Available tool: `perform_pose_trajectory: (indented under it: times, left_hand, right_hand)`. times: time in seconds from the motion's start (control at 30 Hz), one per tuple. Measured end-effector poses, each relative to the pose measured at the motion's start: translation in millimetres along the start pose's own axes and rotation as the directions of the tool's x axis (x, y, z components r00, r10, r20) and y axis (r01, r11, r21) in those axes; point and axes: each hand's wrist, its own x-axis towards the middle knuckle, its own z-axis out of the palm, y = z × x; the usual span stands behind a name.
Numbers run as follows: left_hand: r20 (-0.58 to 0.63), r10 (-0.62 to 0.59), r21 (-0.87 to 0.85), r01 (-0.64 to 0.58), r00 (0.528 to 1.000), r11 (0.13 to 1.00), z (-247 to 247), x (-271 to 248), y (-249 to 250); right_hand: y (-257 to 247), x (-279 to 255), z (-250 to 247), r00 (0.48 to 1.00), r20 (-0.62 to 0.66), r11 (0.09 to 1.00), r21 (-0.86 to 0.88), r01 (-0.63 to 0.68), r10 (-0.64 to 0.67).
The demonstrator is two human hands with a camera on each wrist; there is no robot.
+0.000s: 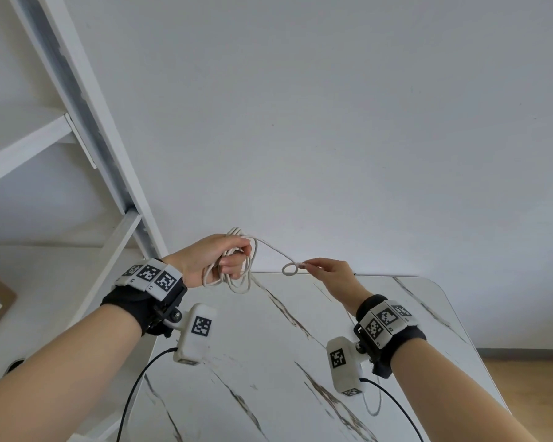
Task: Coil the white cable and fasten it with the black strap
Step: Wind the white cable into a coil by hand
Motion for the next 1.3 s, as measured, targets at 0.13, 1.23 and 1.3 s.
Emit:
perform_pose_trajectory:
  times: [0.13, 1.23, 1.3]
  left_hand:
    - [-0.017, 0.064, -0.059, -0.065, 0.998, 0.996, -6.5, -2.4, 15.6]
    - [0.236, -0.094, -0.135, 0.129, 0.967, 0.983, 4.2, 5.5, 16.7]
    - [0.375, -0.102, -0.114, 0.155, 0.921, 0.981, 7.1, 0.9, 18.2]
  right_hand:
    - [17.9, 3.2, -9.6, 0.995, -0.054, 0.942, -0.323, -0.092, 0.079]
    - [-22.5, -3.1, 15.7, 0.963, 0.269, 0.894, 0.422, -0.152, 0.037]
    - [-22.5, -3.7, 21.6, 0.976, 0.212, 0.920, 0.370, -0.126, 0.049]
